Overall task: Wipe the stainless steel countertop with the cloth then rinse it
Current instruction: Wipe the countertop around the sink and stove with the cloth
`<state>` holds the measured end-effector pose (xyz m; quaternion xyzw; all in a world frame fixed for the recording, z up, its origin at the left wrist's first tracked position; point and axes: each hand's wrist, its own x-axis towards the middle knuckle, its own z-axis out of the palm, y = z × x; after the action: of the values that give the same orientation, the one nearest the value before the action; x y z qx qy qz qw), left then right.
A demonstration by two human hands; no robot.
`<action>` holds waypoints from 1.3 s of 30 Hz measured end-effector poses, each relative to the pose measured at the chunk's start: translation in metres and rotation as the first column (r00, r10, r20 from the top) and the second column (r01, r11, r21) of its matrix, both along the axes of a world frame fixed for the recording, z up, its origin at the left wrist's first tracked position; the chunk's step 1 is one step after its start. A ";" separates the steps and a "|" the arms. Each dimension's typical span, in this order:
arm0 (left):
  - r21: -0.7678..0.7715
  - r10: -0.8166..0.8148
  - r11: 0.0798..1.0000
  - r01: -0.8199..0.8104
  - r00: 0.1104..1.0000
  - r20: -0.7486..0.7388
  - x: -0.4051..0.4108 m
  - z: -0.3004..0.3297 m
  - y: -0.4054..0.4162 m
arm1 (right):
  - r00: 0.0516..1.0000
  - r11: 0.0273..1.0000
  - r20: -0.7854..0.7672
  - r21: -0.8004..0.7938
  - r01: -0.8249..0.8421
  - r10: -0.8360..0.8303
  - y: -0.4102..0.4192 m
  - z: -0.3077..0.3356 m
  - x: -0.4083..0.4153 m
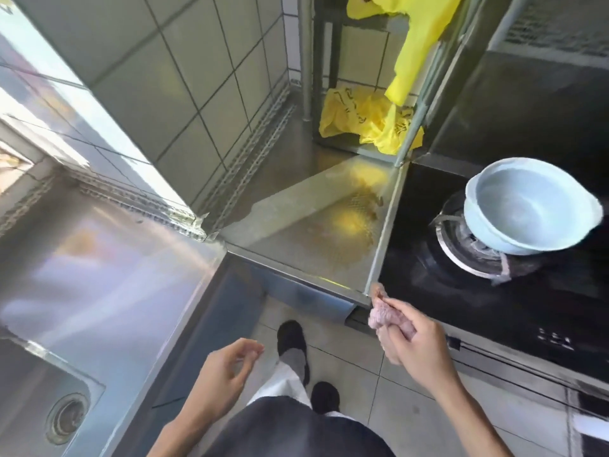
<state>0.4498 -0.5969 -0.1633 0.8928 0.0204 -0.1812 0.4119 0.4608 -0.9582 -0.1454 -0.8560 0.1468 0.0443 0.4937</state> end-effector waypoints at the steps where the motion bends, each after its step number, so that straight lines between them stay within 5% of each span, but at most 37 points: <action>1: 0.003 -0.014 1.000 0.014 1.000 0.004 0.016 -0.003 -0.001 | 1.000 1.000 0.012 0.007 0.014 -0.014 -0.001 -0.002 0.009; 7: -0.005 -0.071 0.997 0.071 0.997 0.022 0.116 -0.023 0.001 | 0.996 0.996 0.055 0.046 0.072 -0.075 0.002 -0.013 0.078; 13: 0.131 -0.038 0.991 0.012 0.979 0.200 0.225 -0.047 0.004 | 0.986 0.928 0.156 -0.374 0.002 0.061 0.023 -0.048 0.166; 16: 0.232 -0.063 0.973 0.008 0.971 0.232 0.267 -0.066 0.011 | 0.971 0.887 0.012 -0.410 -0.213 0.239 0.044 -0.068 0.184; 19: 0.328 -0.074 0.944 0.017 0.984 0.165 0.292 -0.081 0.016 | 0.904 0.725 -0.199 -0.543 -0.423 0.379 0.055 -0.084 0.170; 30: 0.516 -0.171 0.853 0.080 0.977 0.131 0.290 -0.098 0.016 | 0.969 0.634 -0.208 -0.734 -0.244 0.132 0.081 -0.102 0.251; 34: 0.525 -0.157 0.849 0.056 0.976 0.150 0.289 -0.098 0.013 | 0.952 0.660 -0.128 -0.694 -0.287 0.279 0.127 -0.113 0.273; 39: 0.534 -0.171 0.842 0.077 0.977 0.128 0.291 -0.101 0.017 | 0.813 0.540 -0.078 -0.710 -0.452 0.577 0.085 -0.125 0.202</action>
<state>0.7404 -0.5796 -0.2645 0.9828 -0.0242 -0.1180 0.1398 0.6627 -0.8730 -0.2709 -0.9816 -0.1477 0.0578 0.1066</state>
